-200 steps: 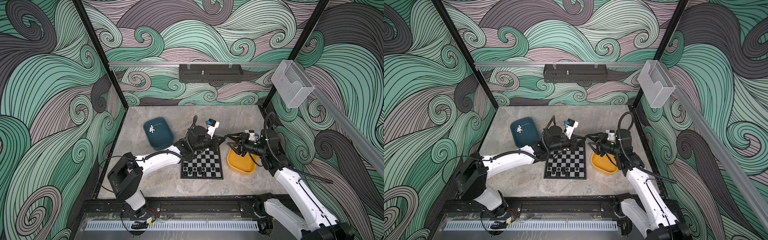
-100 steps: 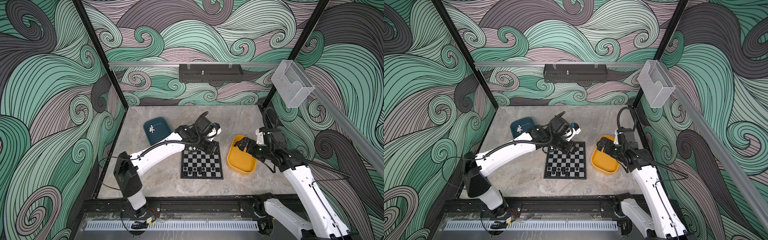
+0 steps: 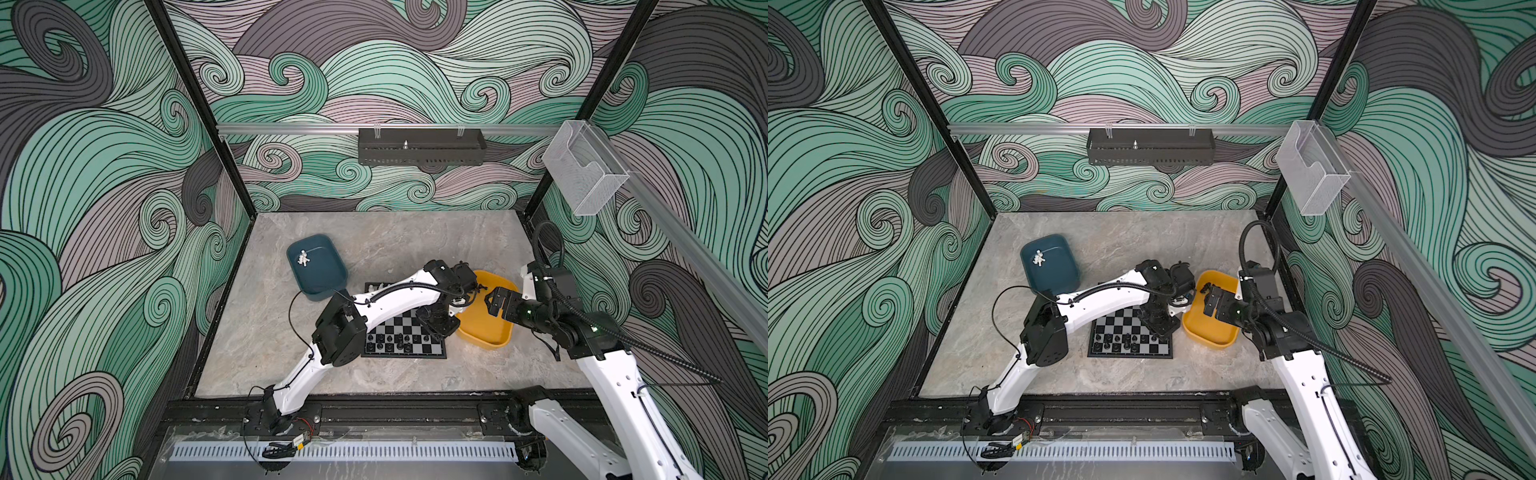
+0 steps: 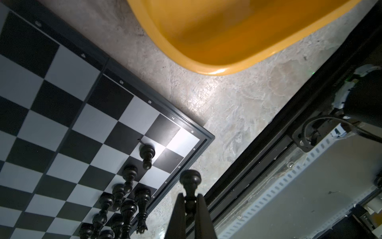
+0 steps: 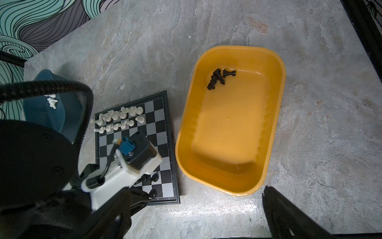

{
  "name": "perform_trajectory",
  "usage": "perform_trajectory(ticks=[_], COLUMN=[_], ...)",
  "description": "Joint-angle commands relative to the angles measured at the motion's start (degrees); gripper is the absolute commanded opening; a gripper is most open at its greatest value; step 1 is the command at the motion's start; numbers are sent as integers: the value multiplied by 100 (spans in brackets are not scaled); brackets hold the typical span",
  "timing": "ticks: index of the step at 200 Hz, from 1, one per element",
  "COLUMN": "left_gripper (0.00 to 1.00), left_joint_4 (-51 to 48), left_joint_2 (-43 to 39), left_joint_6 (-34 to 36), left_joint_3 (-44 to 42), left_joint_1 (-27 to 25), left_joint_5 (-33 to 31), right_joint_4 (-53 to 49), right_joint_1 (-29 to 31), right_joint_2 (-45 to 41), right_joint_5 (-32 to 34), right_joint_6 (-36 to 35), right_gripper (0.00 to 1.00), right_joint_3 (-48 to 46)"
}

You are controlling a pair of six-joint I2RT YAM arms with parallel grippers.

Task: Set up the chess pieces on the board
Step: 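Lower the black piece onto the board's near rows and open the left gripper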

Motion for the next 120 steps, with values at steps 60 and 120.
perform_trajectory(ticks=[60,120], left_gripper=[0,0], left_joint_4=[-737,-785], left_joint_2=[775,958], left_joint_6=[143,167], left_joint_3=[763,844], left_joint_1=[-27,-29], left_joint_5=[-440,-327], right_joint_4=[-156,-146], right_joint_1=[25,29], right_joint_2=[-114,-117], right_joint_5=[54,54], right_joint_6=[-184,-212], right_gripper=[100,100], right_joint_3=[-54,-89])
